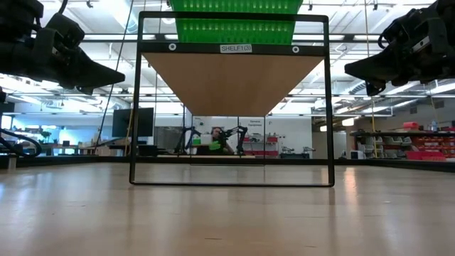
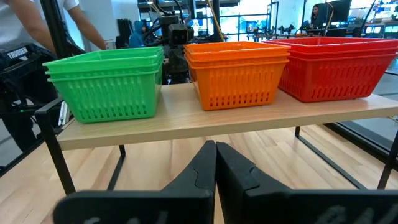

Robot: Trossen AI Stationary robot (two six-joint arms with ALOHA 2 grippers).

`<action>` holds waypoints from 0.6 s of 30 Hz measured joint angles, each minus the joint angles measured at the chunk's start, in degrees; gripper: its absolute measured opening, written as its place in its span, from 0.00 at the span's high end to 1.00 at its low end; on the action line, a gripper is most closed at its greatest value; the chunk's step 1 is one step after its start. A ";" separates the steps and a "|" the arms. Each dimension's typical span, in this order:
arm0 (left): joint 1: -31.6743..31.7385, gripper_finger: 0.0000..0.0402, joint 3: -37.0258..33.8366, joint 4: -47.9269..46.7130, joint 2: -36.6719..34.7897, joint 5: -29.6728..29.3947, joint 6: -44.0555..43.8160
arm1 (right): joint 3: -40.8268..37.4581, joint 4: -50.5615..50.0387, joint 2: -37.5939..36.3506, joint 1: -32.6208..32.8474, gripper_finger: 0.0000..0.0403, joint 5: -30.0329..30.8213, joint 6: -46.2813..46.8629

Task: Stack baskets on shelf by color
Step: Return to Home Position

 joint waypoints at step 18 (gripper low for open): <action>0.01 0.92 0.01 0.00 0.00 -0.01 0.00 | 0.00 0.00 0.00 0.02 0.97 0.00 0.00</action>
